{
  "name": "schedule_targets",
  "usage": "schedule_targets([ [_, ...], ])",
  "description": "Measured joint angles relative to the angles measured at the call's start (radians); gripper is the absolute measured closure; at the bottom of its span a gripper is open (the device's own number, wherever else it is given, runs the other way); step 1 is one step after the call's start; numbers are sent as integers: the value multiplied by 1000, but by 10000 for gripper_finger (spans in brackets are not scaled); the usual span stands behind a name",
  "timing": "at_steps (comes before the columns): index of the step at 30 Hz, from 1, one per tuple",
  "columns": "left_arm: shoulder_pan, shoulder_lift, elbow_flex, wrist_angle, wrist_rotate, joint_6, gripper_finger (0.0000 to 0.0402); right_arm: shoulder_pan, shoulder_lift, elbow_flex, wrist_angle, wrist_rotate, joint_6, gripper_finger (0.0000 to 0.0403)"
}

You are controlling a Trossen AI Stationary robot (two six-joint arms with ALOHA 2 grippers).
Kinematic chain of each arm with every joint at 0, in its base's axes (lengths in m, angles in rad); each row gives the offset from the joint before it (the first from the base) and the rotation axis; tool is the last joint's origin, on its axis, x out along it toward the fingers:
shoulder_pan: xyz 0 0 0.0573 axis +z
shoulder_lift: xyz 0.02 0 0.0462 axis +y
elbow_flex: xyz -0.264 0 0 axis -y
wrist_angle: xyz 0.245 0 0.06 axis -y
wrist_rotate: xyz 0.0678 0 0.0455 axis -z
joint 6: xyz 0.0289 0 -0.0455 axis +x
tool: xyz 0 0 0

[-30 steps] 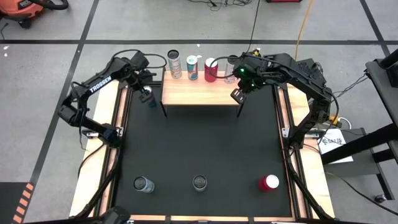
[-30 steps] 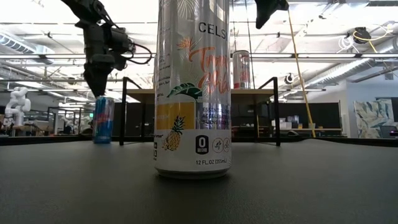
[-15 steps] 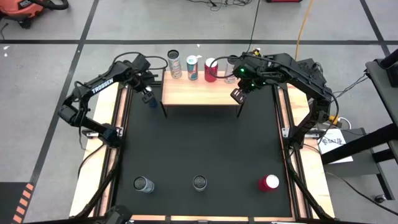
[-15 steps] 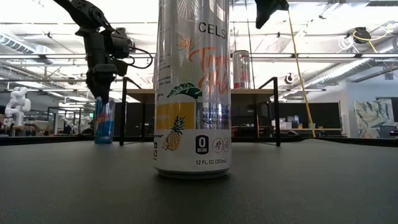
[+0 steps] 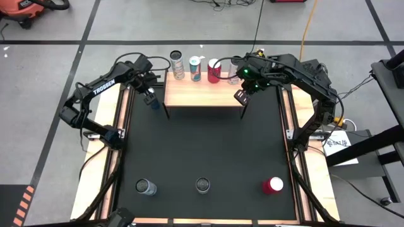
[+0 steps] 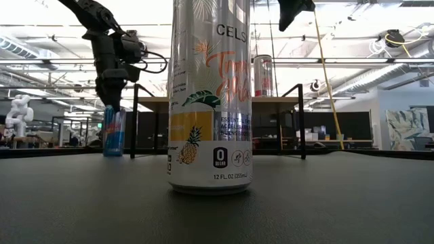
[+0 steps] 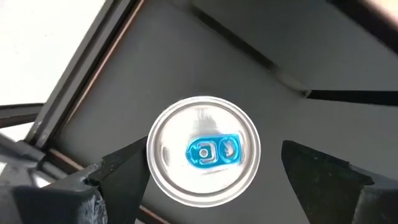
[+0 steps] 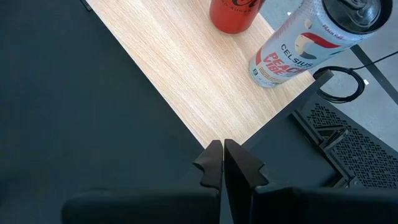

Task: Place canned beverage on shelf
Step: Put the blue soda can on the shelf

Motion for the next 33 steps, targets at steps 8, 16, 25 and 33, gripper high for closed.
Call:
schedule_targets([
  [8,0,0,0,-13,-79,-27,52,0,0,0,0,0,0,403],
  [16,0,0,0,-28,-81,2,52,0,0,0,0,1,0,403],
  [25,0,0,0,-27,-70,5,127,0,0,0,0,1,-1,403],
  [33,0,0,1,-30,-58,5,191,0,0,0,0,2,-2,403],
])
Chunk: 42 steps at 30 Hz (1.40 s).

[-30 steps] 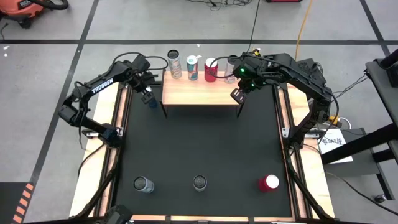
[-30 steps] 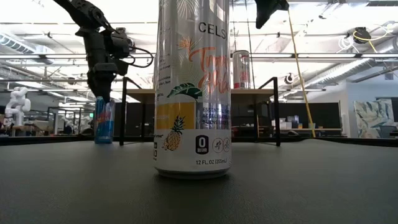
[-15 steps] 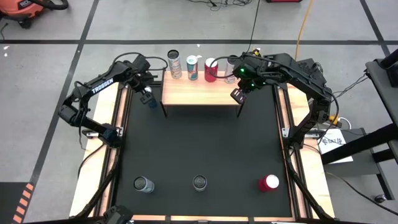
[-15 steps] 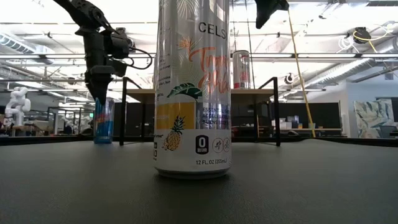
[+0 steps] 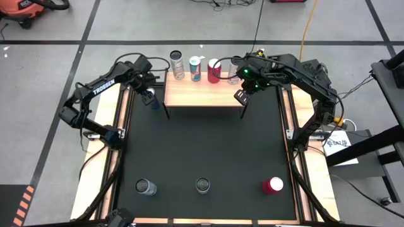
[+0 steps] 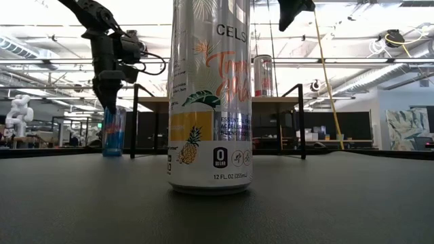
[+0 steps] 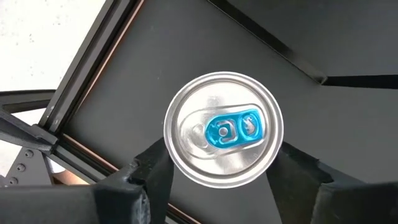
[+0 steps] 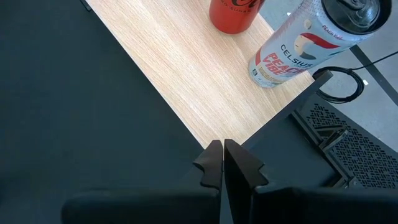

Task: Place canned beverage on shelf
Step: Put the blue soda can on the shelf

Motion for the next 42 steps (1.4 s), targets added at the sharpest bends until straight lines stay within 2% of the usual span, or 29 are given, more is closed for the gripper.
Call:
schedule_targets([
  [10,0,-3,1,-26,0,11,197,0,0,0,0,0,-1,403],
  [16,-3,-36,-1,-42,55,19,200,0,0,0,1,1,-1,403],
  [20,-2,-53,-1,-66,52,18,200,0,0,0,5,1,-2,403],
  [31,-5,-54,-4,-161,102,-48,200,0,0,0,10,1,-2,403],
  [42,-37,-55,-143,-163,102,-60,199,0,0,0,10,1,-6,403],
])
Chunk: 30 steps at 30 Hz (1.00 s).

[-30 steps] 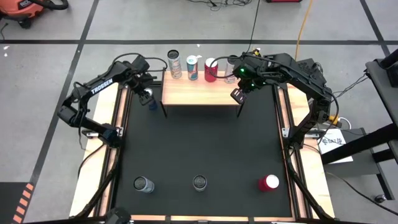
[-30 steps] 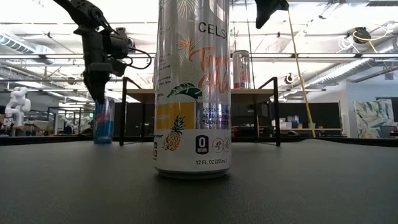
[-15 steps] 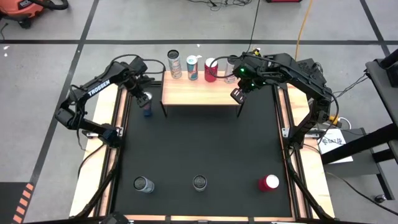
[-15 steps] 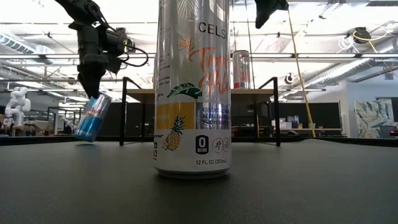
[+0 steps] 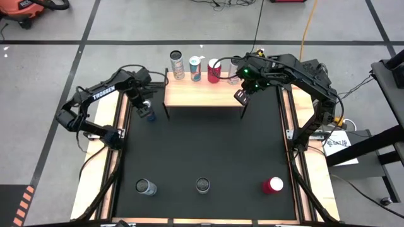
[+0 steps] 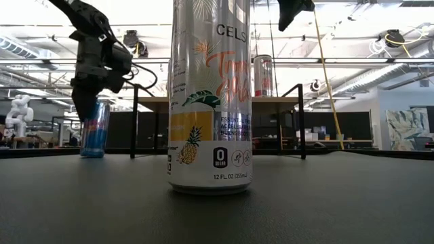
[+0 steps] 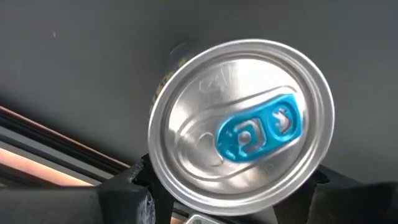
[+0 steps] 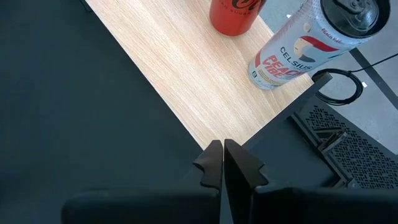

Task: Place canned beverage on shelf
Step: Put the blue soda can on the shelf

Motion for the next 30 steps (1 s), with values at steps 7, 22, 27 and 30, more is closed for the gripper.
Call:
schedule_targets([
  [7,-1,-16,0,2,8,1,199,0,0,0,0,0,0,403],
  [22,-1,-99,0,16,-52,3,198,0,0,0,1,0,0,403],
  [27,-1,-111,1,0,-51,1,198,0,0,0,14,-1,7,403],
  [30,-1,-111,1,-17,-50,0,198,0,0,0,45,-1,8,403],
])
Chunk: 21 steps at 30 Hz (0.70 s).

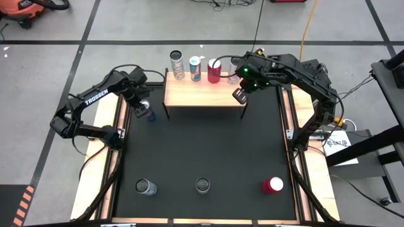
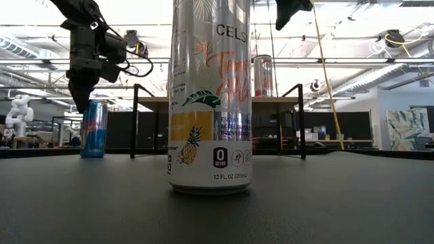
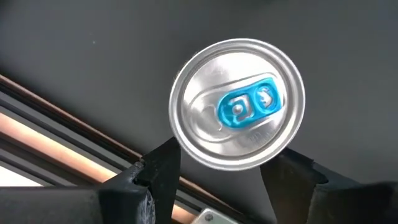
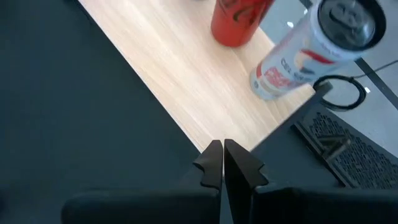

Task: Place canned beverage on shelf
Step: Put the blue soda can on the shelf

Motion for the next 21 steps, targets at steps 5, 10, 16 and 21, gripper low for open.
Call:
schedule_targets([
  [5,0,0,1,-58,0,-2,198,0,0,0,71,0,0,403],
  [10,0,-1,1,-96,21,-52,198,0,0,0,133,-1,-2,403],
  [16,-11,-34,1,-99,21,-53,198,0,0,0,151,-1,-3,403],
  [21,-33,-78,1,-83,21,-75,198,0,0,0,152,-1,-3,403],
])
